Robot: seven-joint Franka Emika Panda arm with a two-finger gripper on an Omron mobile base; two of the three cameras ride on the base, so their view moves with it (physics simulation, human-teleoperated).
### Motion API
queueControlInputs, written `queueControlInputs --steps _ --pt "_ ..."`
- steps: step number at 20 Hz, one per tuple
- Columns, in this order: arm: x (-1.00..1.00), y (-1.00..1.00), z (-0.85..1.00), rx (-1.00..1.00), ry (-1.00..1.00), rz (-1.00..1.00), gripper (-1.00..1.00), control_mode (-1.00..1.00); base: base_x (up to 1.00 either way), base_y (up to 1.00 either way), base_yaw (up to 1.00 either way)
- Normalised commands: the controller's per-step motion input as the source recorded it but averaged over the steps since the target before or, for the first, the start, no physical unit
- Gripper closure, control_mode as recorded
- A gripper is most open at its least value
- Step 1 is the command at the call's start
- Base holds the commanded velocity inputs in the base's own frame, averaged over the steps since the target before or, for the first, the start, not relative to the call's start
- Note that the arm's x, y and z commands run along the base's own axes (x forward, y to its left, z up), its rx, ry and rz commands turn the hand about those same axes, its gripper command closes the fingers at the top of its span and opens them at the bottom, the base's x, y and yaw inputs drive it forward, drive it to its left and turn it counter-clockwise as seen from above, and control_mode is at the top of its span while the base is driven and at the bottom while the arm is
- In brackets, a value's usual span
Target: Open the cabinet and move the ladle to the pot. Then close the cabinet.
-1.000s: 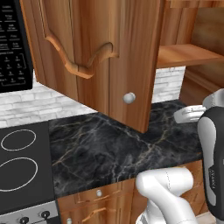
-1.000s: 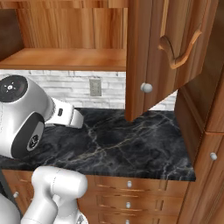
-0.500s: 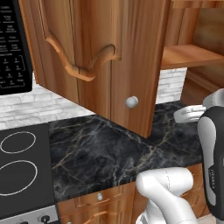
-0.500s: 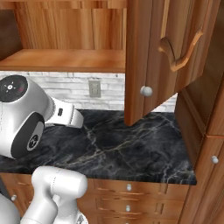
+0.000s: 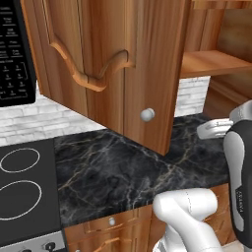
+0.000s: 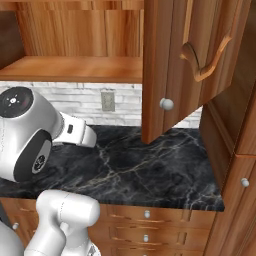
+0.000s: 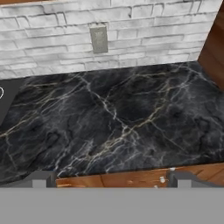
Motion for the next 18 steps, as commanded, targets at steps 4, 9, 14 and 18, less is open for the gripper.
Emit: queueControlInputs --steps 4,9,14,18 --pt "-0.32 -0.2 0.0 0.0 -0.05 0.0 -1.0 -1.0 0.0 0.0 0.0" --pt "-0.33 -0.03 0.0 0.0 -0.17 -0.08 -1.0 -1.0 0.0 0.0 0.0" --pt "-0.13 0.0 0.05 0.0 -0.17 -0.11 -1.0 -1.0 0.0 0.0 0.0" --pt "-0.01 -0.11 0.21 0.01 -0.07 -0.11 -1.0 -1.0 0.0 0.0 0.0"
